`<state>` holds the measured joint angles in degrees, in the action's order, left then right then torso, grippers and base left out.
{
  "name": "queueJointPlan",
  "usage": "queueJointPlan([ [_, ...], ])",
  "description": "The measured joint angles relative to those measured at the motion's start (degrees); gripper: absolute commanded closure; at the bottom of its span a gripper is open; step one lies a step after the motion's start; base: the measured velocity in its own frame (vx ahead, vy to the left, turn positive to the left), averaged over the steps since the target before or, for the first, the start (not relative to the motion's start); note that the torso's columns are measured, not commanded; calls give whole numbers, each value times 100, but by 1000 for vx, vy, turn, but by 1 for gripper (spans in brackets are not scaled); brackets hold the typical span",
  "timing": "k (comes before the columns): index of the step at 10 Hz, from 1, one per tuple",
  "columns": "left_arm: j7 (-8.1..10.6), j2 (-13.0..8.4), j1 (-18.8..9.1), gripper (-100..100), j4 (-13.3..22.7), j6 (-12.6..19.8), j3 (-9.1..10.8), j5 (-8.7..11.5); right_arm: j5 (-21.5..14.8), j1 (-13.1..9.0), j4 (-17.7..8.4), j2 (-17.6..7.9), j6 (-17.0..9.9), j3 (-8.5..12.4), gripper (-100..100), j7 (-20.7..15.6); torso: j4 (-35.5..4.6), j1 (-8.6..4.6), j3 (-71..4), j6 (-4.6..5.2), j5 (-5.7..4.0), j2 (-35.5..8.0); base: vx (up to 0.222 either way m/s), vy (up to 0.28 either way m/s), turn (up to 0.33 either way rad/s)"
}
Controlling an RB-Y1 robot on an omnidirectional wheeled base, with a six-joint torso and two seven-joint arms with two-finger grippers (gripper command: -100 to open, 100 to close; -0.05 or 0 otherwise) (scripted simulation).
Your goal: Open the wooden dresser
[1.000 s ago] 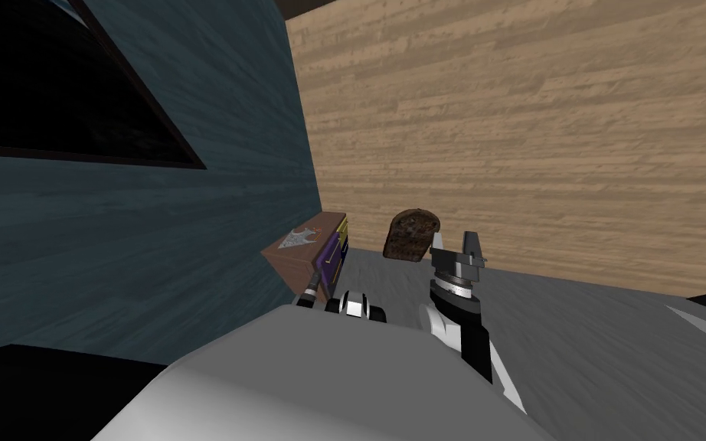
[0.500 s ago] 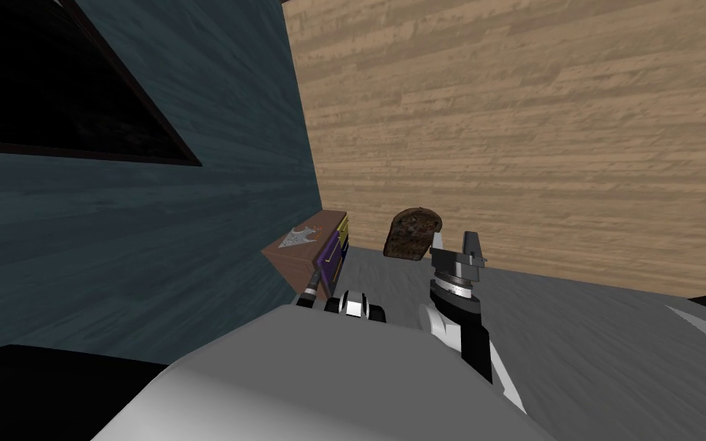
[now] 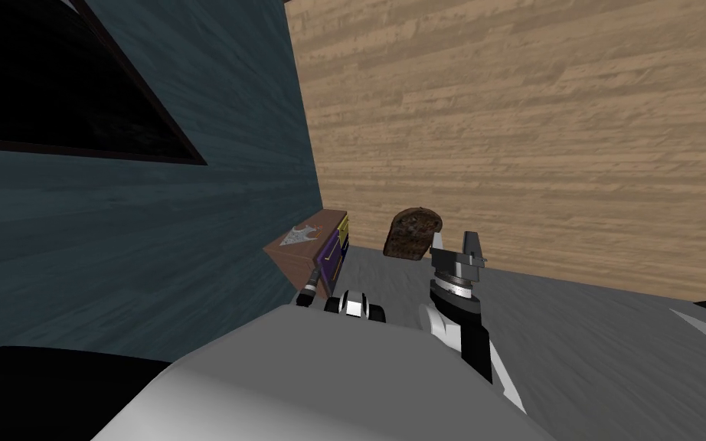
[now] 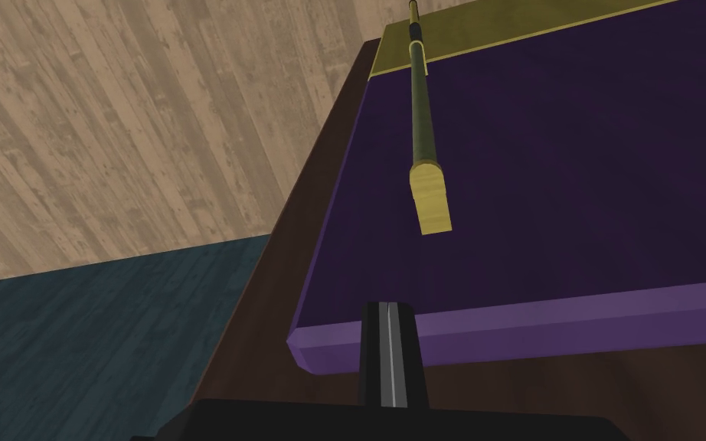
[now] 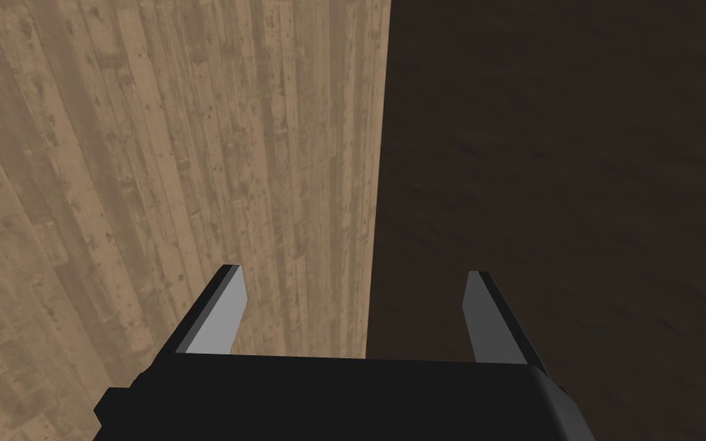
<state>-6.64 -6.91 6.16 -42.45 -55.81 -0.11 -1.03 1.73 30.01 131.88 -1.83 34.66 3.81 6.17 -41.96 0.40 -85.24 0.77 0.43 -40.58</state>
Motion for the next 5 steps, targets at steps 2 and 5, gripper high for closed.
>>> queueJointPlan([
  [2,5,-17,0,100,-68,48,7,0,0,0,0,0,0,0,0,0,5,4,8,-24,-3,-28,-33,-6,34],
  [5,5,-18,10,100,-99,-30,9,1,0,0,0,0,0,0,0,0,-12,-15,46,-61,-24,-116,-18,-3,16],
])
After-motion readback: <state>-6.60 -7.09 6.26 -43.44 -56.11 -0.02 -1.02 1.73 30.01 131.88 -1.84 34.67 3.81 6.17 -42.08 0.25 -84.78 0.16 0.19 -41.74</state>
